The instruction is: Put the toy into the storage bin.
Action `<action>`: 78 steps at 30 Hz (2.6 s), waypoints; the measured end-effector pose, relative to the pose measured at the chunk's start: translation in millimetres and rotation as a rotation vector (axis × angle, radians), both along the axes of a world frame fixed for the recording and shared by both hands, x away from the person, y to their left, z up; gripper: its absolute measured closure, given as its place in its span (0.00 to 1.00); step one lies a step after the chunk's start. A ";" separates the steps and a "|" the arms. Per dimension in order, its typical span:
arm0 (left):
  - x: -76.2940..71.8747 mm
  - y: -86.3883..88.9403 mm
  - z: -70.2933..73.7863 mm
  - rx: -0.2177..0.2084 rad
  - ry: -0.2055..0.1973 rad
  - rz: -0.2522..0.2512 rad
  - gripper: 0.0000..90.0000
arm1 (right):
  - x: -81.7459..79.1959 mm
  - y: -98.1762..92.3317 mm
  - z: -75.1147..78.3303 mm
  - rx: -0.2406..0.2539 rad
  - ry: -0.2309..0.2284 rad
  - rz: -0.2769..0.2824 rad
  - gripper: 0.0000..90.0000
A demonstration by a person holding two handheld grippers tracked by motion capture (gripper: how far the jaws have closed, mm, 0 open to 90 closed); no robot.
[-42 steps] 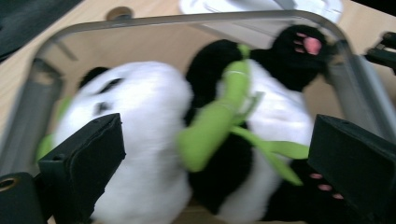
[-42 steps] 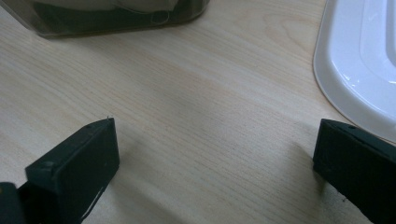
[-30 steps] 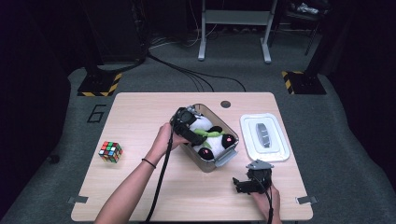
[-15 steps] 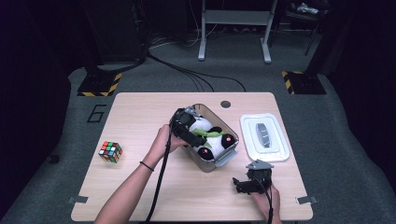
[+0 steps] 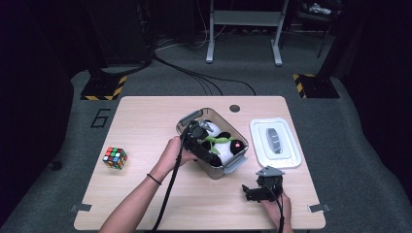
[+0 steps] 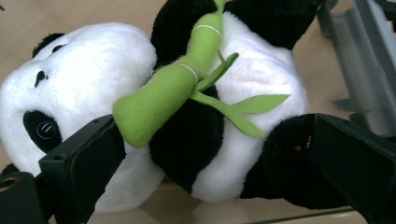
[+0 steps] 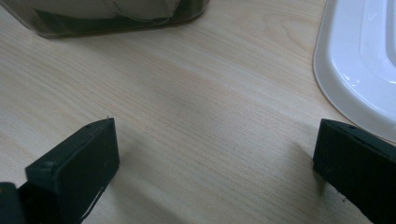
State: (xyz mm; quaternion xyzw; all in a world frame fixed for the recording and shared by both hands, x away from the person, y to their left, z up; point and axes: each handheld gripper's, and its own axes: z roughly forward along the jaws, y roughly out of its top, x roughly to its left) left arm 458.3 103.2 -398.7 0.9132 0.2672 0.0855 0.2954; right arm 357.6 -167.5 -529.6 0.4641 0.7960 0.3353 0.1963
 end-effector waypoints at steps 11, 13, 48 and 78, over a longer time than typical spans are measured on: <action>-1.9 2.9 0.9 -0.023 -0.018 0.007 0.04 | 0.0 0.0 0.0 0.000 0.000 0.000 0.00; -2.9 8.2 4.4 -0.052 -0.032 0.019 0.04 | 0.0 0.0 0.0 0.000 0.000 0.000 0.00; -42.0 144.5 23.1 -0.176 -0.148 0.251 0.00 | 0.0 0.1 0.0 0.000 0.000 -0.001 0.00; -61.1 228.5 -6.0 -0.218 -0.177 0.468 0.00 | 0.0 0.1 0.1 -0.001 0.000 0.000 0.00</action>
